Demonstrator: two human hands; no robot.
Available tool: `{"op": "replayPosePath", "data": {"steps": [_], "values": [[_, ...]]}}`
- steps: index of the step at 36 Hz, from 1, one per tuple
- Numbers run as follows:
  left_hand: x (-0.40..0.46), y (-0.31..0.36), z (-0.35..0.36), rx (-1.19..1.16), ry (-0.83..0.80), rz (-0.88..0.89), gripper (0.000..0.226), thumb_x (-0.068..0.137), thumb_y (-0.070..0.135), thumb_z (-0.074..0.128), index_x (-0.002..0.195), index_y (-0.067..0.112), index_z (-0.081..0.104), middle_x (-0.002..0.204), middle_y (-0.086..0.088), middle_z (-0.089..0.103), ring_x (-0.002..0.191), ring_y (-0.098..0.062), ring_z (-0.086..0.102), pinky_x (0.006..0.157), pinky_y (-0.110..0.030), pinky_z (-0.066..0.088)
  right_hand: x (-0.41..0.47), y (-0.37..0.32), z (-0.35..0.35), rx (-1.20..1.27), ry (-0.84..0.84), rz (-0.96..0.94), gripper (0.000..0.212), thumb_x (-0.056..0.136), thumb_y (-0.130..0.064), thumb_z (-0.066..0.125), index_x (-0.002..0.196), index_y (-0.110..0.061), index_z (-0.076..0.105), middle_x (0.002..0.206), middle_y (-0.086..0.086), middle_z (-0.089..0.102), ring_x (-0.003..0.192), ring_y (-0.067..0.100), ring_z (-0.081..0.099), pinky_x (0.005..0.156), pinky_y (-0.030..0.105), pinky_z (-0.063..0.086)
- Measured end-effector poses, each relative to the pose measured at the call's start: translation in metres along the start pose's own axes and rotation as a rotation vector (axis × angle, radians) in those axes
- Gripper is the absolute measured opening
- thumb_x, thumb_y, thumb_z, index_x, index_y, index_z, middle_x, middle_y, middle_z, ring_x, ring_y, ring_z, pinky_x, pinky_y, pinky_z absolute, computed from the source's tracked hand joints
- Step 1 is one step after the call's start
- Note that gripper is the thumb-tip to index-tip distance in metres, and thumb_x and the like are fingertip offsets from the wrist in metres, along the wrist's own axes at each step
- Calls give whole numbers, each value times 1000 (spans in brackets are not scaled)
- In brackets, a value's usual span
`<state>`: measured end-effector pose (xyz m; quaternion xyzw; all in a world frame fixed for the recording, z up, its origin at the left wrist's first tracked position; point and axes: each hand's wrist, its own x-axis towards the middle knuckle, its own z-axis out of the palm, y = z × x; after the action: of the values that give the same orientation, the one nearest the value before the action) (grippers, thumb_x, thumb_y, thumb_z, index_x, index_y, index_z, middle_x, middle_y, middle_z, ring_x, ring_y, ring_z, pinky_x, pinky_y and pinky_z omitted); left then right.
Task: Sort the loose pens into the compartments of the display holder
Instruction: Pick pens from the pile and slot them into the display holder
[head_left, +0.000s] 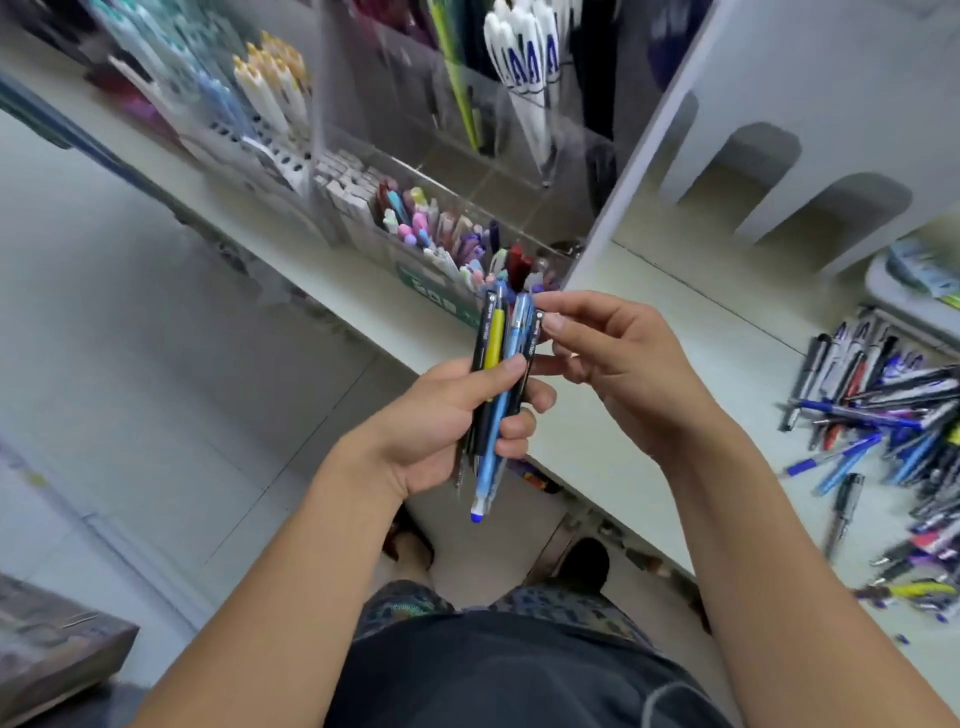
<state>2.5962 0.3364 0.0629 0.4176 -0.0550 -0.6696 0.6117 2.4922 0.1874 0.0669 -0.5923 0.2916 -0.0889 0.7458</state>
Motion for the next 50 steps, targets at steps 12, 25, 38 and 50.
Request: {"op": "replayPosePath", "data": {"steps": [12,25,38,50], "values": [[-11,94,-92,238,45,-55,17,104,12,51,116,10,62,90,-7,70,70,-19,62,56,-28,48,54,-22,94,140,397,-86,20,98,0,60,111,-9,73,93,5,74,80,12,65,66,21,50],[41,153,-67,921,180,138,10,106,28,48,98,23,52,74,-2,53,51,-20,56,46,-24,40,80,-76,80,-82,721,-369,27,101,0,55,111,-17,72,78,-7,66,57,9,52,58,20,47],[62,187,-38,1399,117,411,20,95,16,50,87,26,36,73,-1,53,62,-16,49,55,-39,35,99,-93,86,-84,586,-151,8,90,-7,73,92,1,73,62,14,59,42,18,45,41,26,39],[74,207,-41,1118,-61,264,29,104,38,41,96,11,49,75,1,48,63,-11,44,54,-29,38,99,-108,97,67,749,-105,11,96,-6,67,86,-6,73,62,5,60,46,11,52,45,18,46]]}}
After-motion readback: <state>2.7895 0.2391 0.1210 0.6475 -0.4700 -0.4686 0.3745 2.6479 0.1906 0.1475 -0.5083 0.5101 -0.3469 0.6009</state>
